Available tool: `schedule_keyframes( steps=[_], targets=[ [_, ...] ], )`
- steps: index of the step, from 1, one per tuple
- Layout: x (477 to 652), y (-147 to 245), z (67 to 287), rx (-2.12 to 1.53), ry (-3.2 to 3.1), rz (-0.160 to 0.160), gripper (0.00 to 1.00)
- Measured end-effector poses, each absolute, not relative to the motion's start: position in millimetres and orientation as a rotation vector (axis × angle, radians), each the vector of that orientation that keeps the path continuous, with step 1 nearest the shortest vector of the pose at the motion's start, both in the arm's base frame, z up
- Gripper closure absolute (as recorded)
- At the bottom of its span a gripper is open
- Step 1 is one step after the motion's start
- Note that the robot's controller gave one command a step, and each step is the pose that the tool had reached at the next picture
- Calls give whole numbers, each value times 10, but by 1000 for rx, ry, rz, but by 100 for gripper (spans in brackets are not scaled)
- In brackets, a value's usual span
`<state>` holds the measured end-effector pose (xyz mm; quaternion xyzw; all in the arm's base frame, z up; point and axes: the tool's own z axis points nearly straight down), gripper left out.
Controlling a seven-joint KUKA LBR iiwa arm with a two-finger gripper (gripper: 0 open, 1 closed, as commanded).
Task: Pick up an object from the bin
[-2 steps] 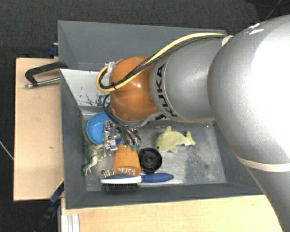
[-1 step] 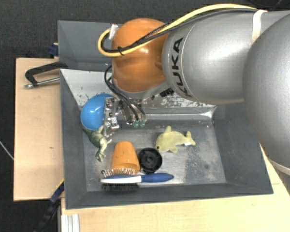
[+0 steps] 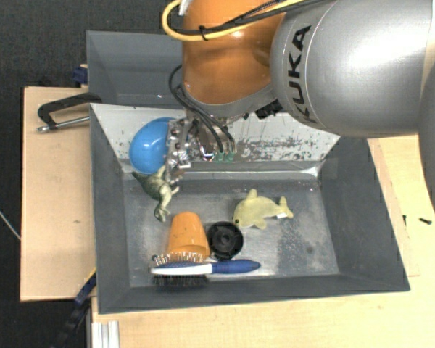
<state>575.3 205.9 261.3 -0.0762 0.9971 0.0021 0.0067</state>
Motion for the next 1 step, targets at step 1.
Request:
schedule_keyframes(
  steps=[1],
  targets=[
    [5580,1904,2515,-174,3138,1,100]
  ],
)
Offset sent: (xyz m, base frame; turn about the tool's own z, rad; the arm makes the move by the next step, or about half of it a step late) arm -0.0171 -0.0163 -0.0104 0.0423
